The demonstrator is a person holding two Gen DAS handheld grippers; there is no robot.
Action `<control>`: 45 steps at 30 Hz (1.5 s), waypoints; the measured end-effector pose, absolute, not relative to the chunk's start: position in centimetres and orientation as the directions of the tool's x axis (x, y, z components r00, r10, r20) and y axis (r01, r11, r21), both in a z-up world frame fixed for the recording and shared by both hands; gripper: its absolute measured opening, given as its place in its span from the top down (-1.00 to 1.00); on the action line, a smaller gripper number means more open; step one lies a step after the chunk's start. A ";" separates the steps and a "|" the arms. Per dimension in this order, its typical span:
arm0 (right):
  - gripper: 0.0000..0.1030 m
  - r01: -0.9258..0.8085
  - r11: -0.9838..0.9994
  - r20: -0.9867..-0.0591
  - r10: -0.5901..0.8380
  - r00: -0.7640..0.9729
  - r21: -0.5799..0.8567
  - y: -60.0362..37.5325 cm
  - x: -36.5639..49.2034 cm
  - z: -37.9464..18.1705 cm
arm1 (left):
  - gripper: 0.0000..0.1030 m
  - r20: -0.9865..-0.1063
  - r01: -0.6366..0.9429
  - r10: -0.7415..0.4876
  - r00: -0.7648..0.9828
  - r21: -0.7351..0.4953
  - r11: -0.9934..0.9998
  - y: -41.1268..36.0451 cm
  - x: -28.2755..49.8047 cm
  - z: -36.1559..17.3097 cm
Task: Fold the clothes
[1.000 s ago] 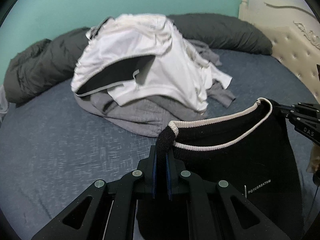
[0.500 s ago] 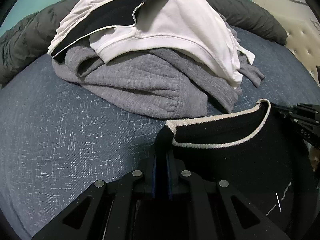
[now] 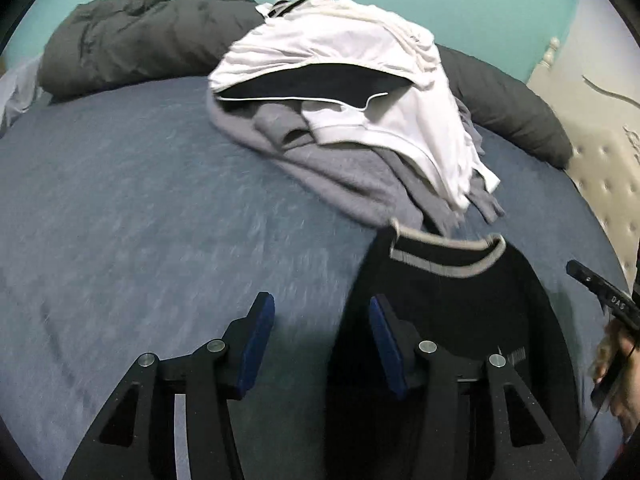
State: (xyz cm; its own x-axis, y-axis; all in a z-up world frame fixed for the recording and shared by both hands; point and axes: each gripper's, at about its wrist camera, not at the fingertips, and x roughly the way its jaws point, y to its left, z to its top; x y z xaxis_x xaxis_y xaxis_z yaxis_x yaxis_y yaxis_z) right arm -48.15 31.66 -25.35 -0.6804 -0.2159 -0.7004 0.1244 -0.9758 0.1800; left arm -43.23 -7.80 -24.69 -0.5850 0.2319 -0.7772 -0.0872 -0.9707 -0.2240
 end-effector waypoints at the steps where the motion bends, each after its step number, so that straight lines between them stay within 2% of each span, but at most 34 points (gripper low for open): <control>1: 0.21 0.120 -0.972 -0.691 -0.228 -0.686 0.201 32.2 -46.6 -25.1 | -0.04 -0.780 -0.094 0.236 -0.579 -0.224 -0.970 -8.0 -41.8 -24.5; 4: 0.17 0.121 -0.963 -0.672 -0.255 -0.696 0.241 33.8 -42.0 -24.8 | -0.04 -0.793 -0.082 0.238 -0.561 -0.232 -0.969 -8.7 -37.2 -24.5; 6: 0.06 0.113 -0.956 -0.674 -0.273 -0.687 0.272 34.7 -39.0 -25.1 | -0.04 -0.796 -0.076 0.251 -0.551 -0.252 -0.965 -9.2 -34.3 -24.8; 16: 0.01 -0.047 -0.901 -0.704 -0.304 -0.642 0.431 39.1 -26.6 -26.3 | -0.04 -0.842 -0.052 0.265 -0.470 -0.274 -0.960 -10.6 -23.7 -26.2; 27: -0.10 -0.097 -0.887 -0.795 -0.351 -0.495 0.452 40.3 -18.1 -27.4 | -0.04 -0.879 -0.059 0.258 -0.401 -0.256 -0.965 -12.9 -15.6 -25.7; 38: -0.11 -0.109 -0.891 -0.862 -0.387 -0.327 0.441 39.2 -11.9 -29.9 | -0.04 -0.902 -0.049 0.282 -0.327 -0.282 -0.958 -13.7 -10.2 -27.2; 45: -0.11 -0.111 -0.895 -0.868 -0.379 -0.320 0.432 39.0 -9.6 -29.7 | -0.02 -0.909 -0.059 0.298 -0.292 -0.294 -0.954 -13.4 -8.4 -27.9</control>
State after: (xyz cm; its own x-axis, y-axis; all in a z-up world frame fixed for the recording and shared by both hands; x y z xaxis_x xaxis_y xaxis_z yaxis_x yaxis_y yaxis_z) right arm -9.58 38.97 -29.68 -0.3202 -0.3794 -0.8681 -0.1109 -0.8950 0.4321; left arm -8.35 -13.42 -27.93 -0.2923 0.2982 -0.9087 -0.0587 -0.9540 -0.2941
